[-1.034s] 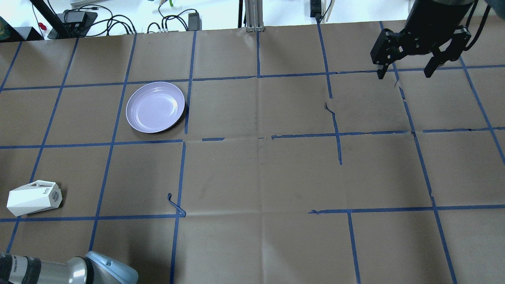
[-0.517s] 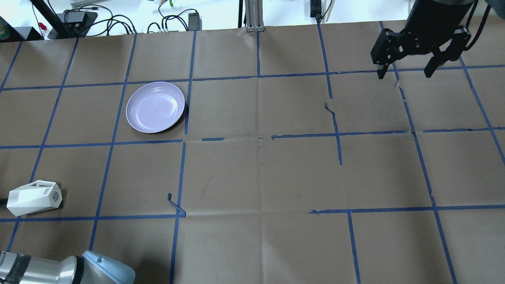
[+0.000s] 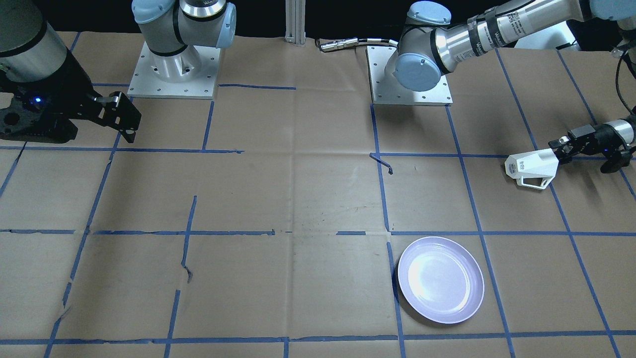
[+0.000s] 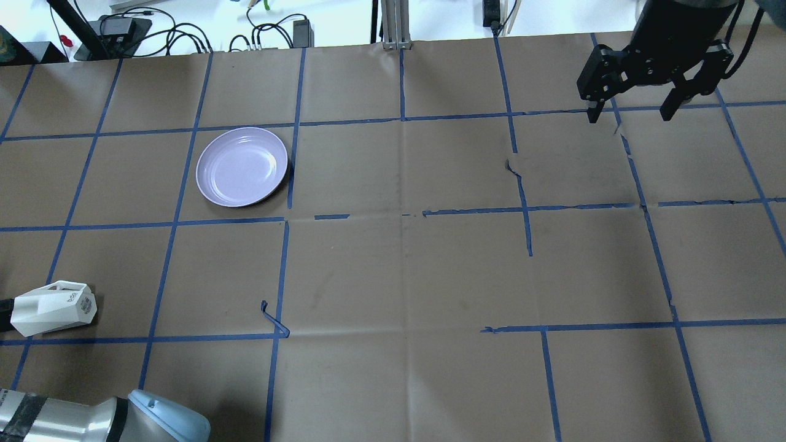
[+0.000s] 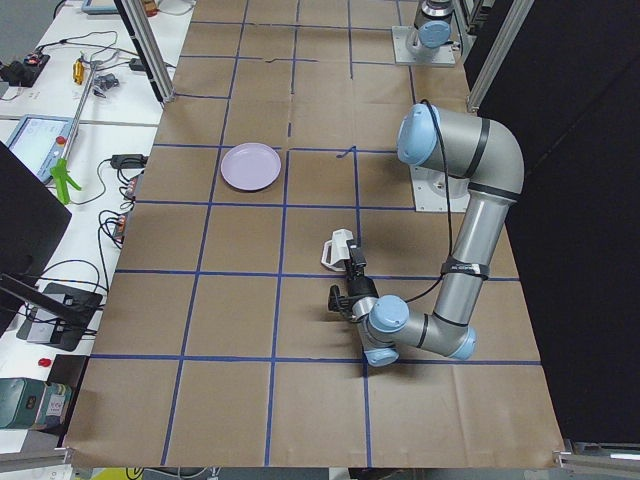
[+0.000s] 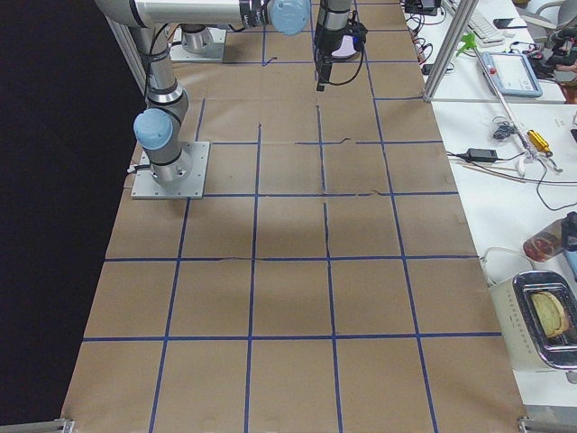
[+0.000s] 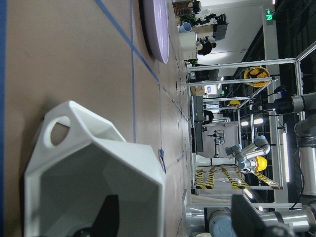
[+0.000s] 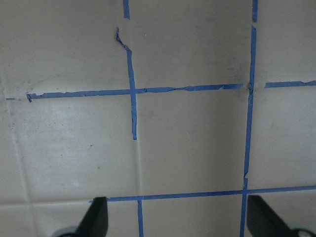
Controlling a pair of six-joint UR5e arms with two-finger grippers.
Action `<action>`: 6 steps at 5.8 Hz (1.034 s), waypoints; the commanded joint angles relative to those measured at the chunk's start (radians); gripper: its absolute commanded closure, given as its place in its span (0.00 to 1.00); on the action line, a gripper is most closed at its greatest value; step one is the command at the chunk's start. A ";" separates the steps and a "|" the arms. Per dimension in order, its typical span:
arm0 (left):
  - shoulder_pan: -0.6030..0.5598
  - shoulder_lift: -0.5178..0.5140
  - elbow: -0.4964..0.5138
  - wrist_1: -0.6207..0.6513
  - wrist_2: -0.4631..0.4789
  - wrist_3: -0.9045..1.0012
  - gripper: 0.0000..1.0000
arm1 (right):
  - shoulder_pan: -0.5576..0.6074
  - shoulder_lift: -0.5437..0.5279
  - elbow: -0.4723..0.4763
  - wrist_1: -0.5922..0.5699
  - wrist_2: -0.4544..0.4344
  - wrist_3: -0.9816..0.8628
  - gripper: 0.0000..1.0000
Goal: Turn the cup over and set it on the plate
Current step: 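Lower the left gripper onto the tipped white cup and grasp it, then lift the white cup with the left gripper and carry it toward the plate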
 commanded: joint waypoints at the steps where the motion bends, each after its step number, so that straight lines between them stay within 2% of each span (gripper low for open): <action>1: 0.002 -0.002 0.000 -0.015 -0.002 0.038 1.00 | 0.000 0.000 0.000 -0.001 0.000 0.000 0.00; 3: 0.003 0.022 0.004 -0.062 -0.032 0.032 1.00 | 0.000 0.000 0.000 -0.001 0.000 0.000 0.00; 4: 0.000 0.075 0.023 -0.128 -0.038 0.011 1.00 | 0.000 0.000 0.000 -0.001 0.000 0.000 0.00; 6: -0.014 0.274 0.074 -0.251 -0.063 -0.133 1.00 | 0.000 0.000 0.000 -0.001 0.000 0.000 0.00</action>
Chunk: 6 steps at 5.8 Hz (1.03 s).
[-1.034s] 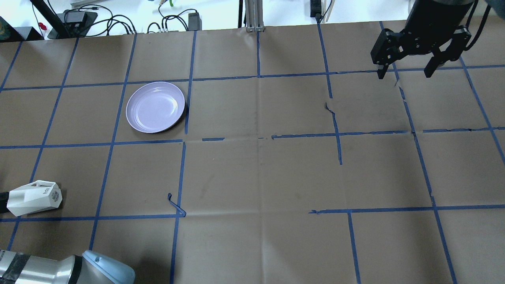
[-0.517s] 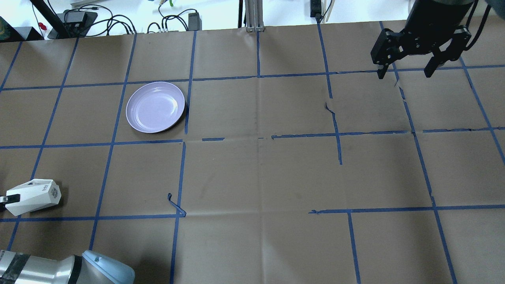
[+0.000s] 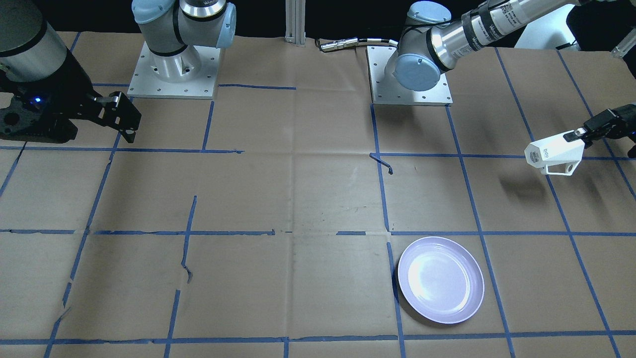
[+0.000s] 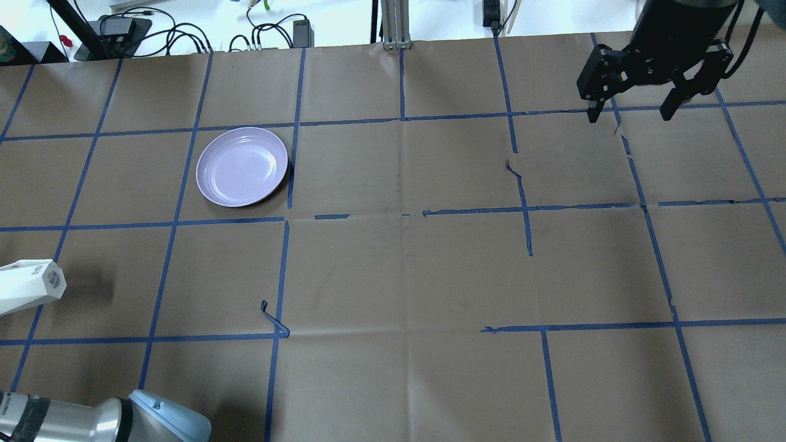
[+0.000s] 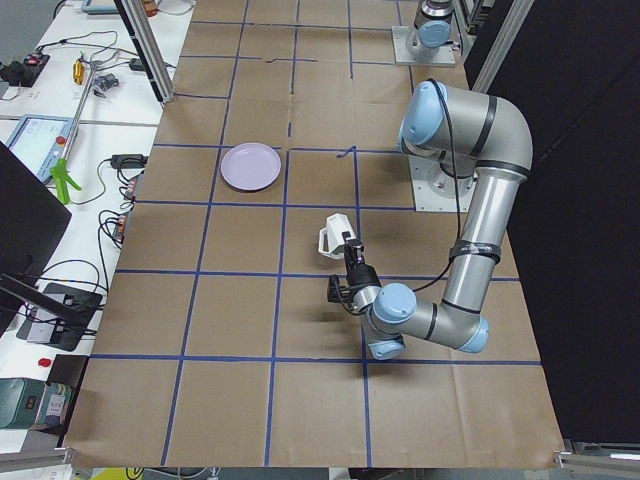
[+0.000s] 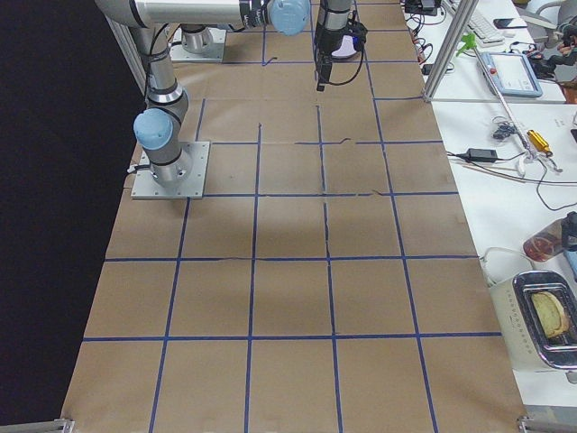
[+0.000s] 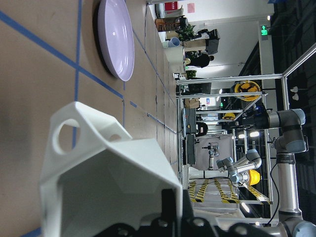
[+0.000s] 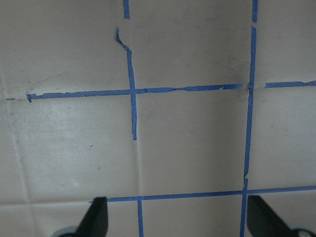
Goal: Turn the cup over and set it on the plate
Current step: 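Lift the white cup with the left gripper and carry it toward the plate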
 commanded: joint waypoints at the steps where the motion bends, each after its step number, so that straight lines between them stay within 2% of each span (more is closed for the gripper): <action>1: -0.031 0.152 0.021 -0.047 -0.013 -0.119 1.00 | 0.000 0.000 0.000 0.000 0.000 0.000 0.00; 2: -0.121 0.221 0.023 -0.020 -0.037 -0.180 1.00 | 0.002 0.000 0.000 0.000 0.000 0.000 0.00; 3: -0.251 0.305 0.023 0.131 -0.064 -0.361 1.00 | 0.000 0.000 0.000 0.000 0.000 0.000 0.00; 4: -0.401 0.369 0.021 0.386 -0.056 -0.635 1.00 | 0.000 0.000 0.000 0.000 0.000 0.000 0.00; 5: -0.561 0.397 0.021 0.543 -0.042 -0.846 1.00 | 0.000 0.000 0.000 0.000 0.000 0.000 0.00; 6: -0.745 0.395 0.019 0.773 0.094 -1.073 1.00 | 0.000 0.000 0.000 0.000 0.000 0.000 0.00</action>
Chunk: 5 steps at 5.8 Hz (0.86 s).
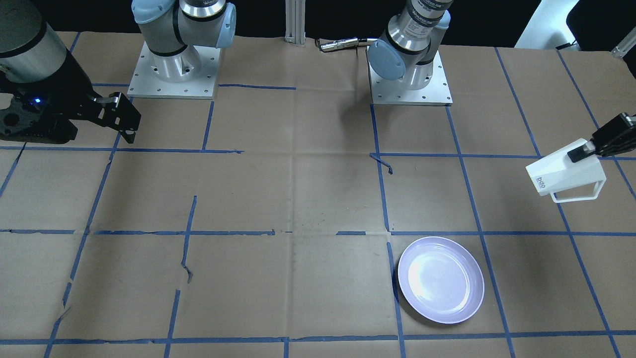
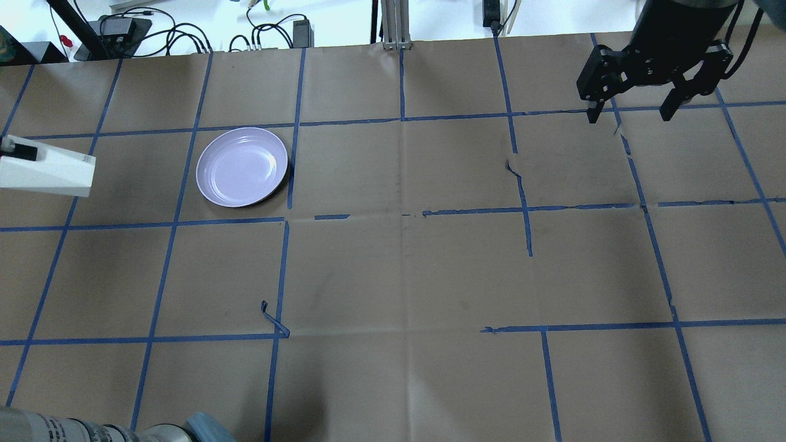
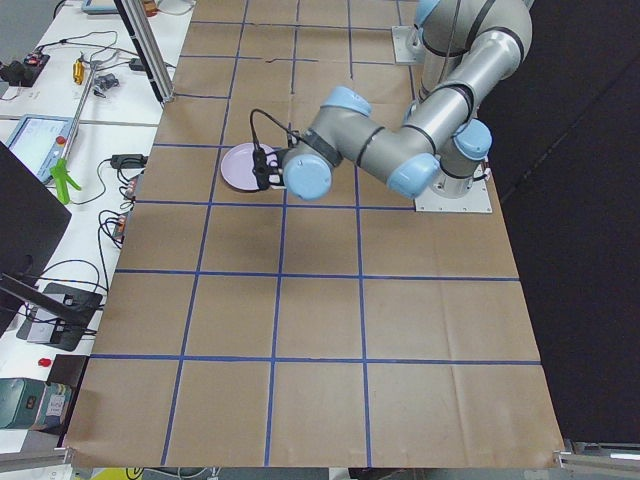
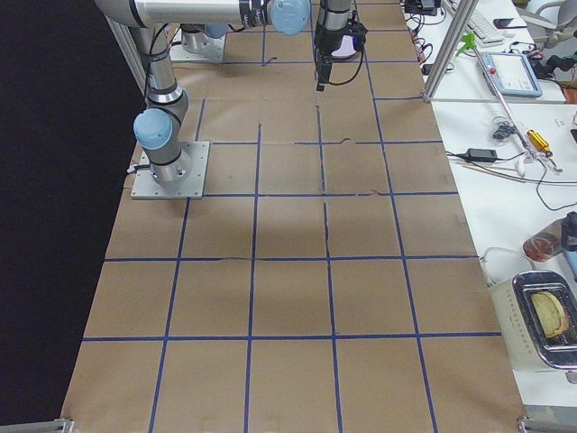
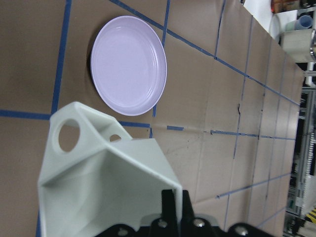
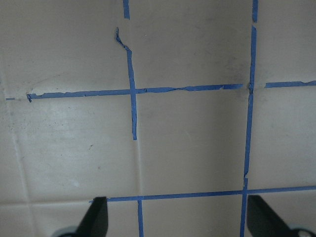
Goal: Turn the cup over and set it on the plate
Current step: 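Lift the white cup with the left gripper and carry it toward the plate, then rotate the cup upright with the left gripper and lower it onto the plate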
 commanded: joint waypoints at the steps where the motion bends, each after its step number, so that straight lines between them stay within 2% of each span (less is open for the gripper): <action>1: -0.358 -0.014 -0.003 0.393 0.207 -0.386 1.00 | 0.000 0.000 0.000 0.002 0.000 0.000 0.00; 2: -0.501 -0.052 -0.001 0.515 0.360 -0.454 1.00 | 0.000 0.000 0.000 0.000 0.000 0.000 0.00; 3: -0.613 -0.074 -0.006 0.579 0.492 -0.475 1.00 | 0.000 0.000 0.000 0.000 0.000 0.000 0.00; 4: -0.646 -0.093 -0.024 0.613 0.566 -0.469 1.00 | 0.000 0.000 0.000 0.000 0.000 0.000 0.00; 5: -0.646 -0.132 -0.038 0.627 0.568 -0.452 1.00 | 0.000 0.000 0.000 0.000 0.000 0.000 0.00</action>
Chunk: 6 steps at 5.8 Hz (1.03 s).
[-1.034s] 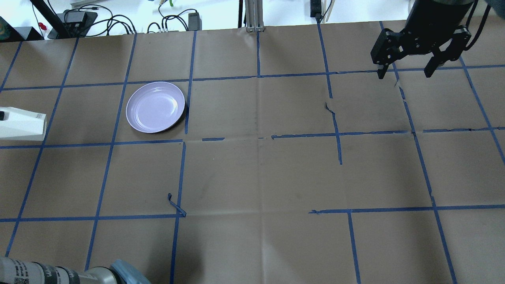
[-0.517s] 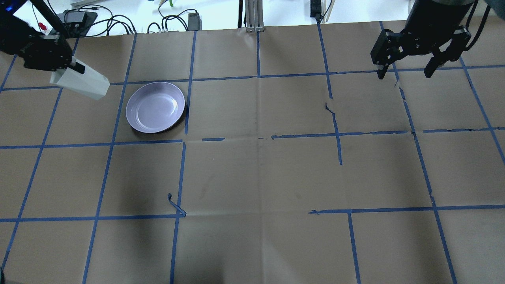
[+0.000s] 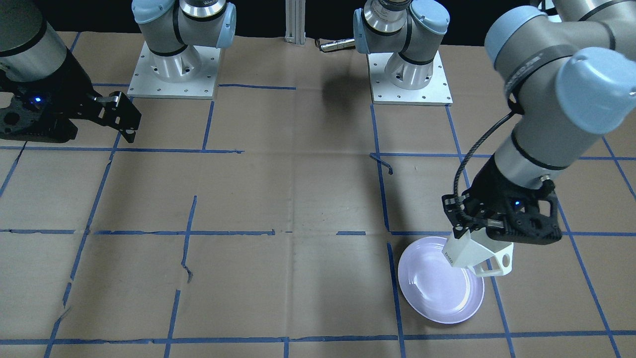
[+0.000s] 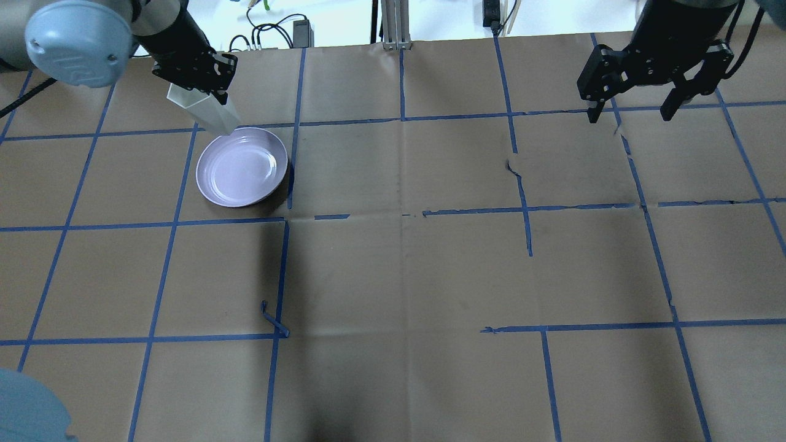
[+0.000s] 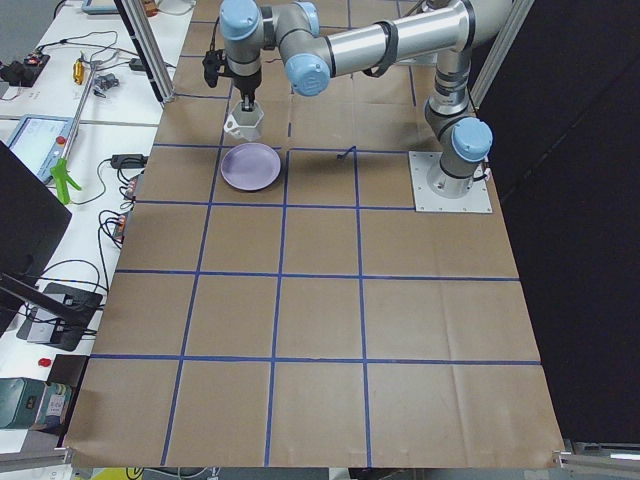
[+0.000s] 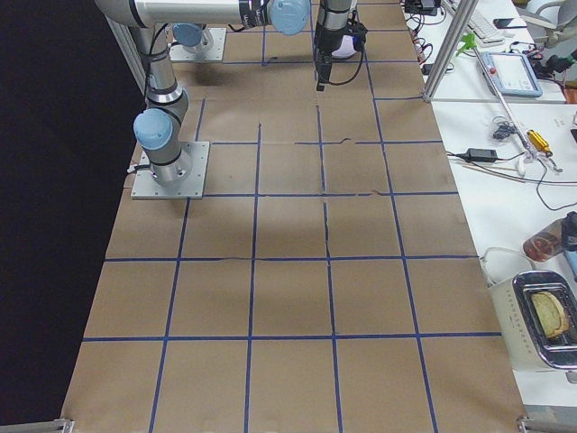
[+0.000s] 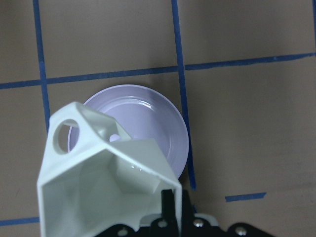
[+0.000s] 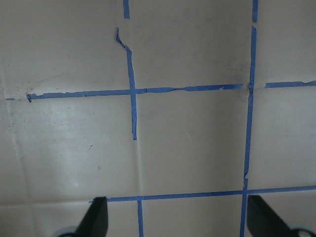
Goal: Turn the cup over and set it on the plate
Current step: 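Rotate the cup upright with the left gripper and lower it onto the plate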
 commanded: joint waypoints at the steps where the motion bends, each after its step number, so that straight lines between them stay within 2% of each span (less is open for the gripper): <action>1: -0.015 -0.091 -0.031 0.051 0.028 0.045 1.00 | 0.000 0.000 0.000 0.000 0.000 0.000 0.00; 3: -0.009 -0.185 -0.040 0.066 0.031 0.084 1.00 | 0.000 0.000 0.000 0.002 0.000 0.000 0.00; 5: -0.006 -0.193 -0.080 0.069 0.094 0.102 1.00 | 0.000 0.000 0.000 0.002 0.000 0.000 0.00; 6: 0.012 -0.193 -0.087 0.069 0.091 0.107 1.00 | 0.000 0.000 0.000 0.000 0.000 0.000 0.00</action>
